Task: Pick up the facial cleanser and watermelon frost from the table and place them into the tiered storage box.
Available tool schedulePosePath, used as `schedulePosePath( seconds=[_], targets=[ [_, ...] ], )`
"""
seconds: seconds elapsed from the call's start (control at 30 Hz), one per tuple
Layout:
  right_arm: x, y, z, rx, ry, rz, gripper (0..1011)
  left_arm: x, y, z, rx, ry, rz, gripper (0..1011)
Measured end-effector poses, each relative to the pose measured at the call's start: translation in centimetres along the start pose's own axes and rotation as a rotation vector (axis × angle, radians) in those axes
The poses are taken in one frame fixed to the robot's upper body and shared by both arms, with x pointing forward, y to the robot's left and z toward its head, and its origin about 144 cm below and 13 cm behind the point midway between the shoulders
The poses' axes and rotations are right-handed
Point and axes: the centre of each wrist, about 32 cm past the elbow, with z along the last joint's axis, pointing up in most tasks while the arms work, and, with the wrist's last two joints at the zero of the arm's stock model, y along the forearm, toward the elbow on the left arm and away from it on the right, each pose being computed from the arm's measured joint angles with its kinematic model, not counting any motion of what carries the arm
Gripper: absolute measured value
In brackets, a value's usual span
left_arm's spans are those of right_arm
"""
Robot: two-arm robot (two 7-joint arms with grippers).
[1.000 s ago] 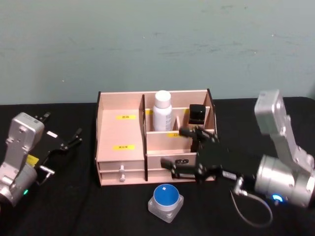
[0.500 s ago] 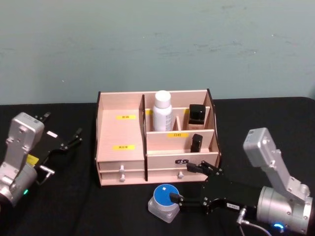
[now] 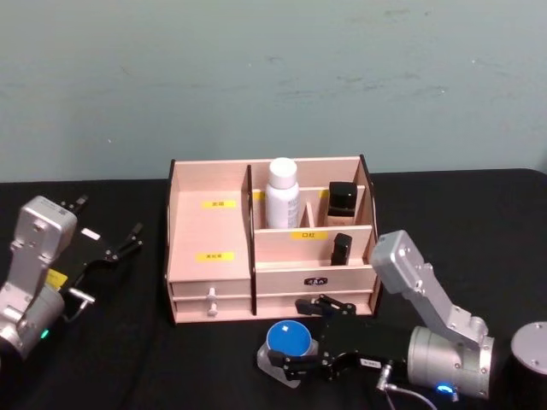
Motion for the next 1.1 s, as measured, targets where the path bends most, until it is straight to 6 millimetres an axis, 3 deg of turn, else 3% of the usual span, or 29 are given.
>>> schedulePosePath(
  seconds=[1.1],
  targets=[
    [1.2, 1.4, -1.2, -0.049, 0.029, -0.017, 1000, 0.0, 0.0, 0.0, 0.000, 0.000, 0.000, 1010]
  ],
)
